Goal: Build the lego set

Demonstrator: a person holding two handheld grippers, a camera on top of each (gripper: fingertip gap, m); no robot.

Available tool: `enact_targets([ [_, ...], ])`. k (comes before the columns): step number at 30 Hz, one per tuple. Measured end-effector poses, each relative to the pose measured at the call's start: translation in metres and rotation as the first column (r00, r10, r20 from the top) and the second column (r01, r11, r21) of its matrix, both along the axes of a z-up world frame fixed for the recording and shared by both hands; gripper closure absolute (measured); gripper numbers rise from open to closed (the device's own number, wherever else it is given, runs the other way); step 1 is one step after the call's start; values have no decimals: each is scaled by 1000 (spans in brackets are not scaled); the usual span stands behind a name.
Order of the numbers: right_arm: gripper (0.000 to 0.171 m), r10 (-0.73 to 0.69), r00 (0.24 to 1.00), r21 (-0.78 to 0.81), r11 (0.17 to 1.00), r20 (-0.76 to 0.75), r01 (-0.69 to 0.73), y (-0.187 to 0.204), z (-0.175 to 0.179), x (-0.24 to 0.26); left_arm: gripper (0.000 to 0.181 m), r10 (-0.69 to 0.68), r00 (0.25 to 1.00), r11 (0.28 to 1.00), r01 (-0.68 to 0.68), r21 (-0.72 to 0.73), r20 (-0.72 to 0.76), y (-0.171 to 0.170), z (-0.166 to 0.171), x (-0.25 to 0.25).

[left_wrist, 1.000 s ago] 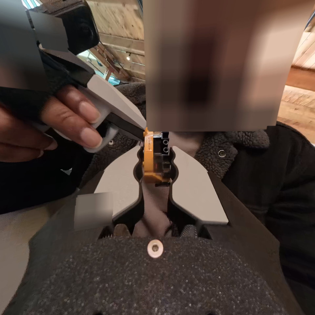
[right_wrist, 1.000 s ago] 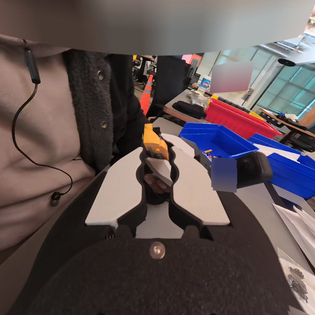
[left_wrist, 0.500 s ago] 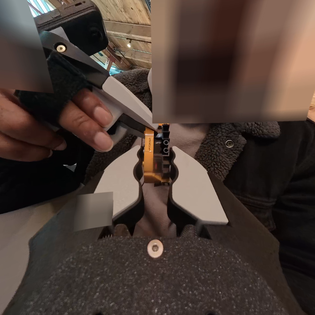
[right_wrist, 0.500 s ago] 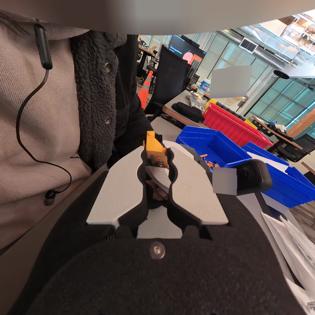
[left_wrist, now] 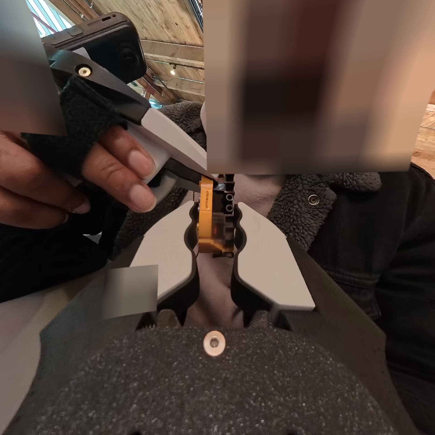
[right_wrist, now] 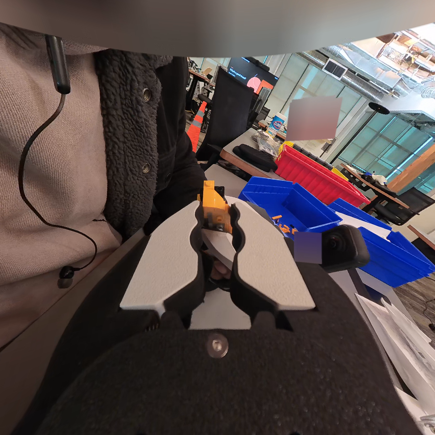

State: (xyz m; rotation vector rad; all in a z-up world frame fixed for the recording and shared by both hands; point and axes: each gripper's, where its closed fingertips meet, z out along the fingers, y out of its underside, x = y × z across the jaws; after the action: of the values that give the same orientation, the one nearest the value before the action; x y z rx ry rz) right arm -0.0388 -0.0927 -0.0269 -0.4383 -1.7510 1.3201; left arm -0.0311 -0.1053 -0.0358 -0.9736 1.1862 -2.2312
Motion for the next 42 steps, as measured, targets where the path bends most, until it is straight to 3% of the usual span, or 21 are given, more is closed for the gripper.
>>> enact_targets([
  [4,149,-41,999,-34,999,-8,41,9,7,-1,153,35,999,999,-34,-32,29,8,5,-2],
  [7,131,-41,999,-57,998,-5,41,14,12,1,153,68,997,997,-66,-42,28,14,5,-2],
  [17,128,-156,988,84,984,12,154,26,-7,-10,153,141,989,988,-138,-64,36,25,7,-3],
  [20,137,-201,979,49,978,-19,202,30,-1,-18,153,119,986,986,-104,-128,121,28,16,-7],
  [25,138,-246,969,-30,969,-10,245,38,13,-27,153,106,954,970,-36,-242,281,38,32,-19],
  [31,134,-216,976,-34,976,36,217,45,16,-29,153,99,927,947,24,-321,361,48,37,-22],
  [37,137,-160,987,34,986,-12,161,35,19,-31,153,10,922,947,115,-299,387,40,37,-24],
  [42,138,-198,979,73,977,-39,201,27,21,-37,153,-55,900,946,185,-264,433,32,39,-31],
])
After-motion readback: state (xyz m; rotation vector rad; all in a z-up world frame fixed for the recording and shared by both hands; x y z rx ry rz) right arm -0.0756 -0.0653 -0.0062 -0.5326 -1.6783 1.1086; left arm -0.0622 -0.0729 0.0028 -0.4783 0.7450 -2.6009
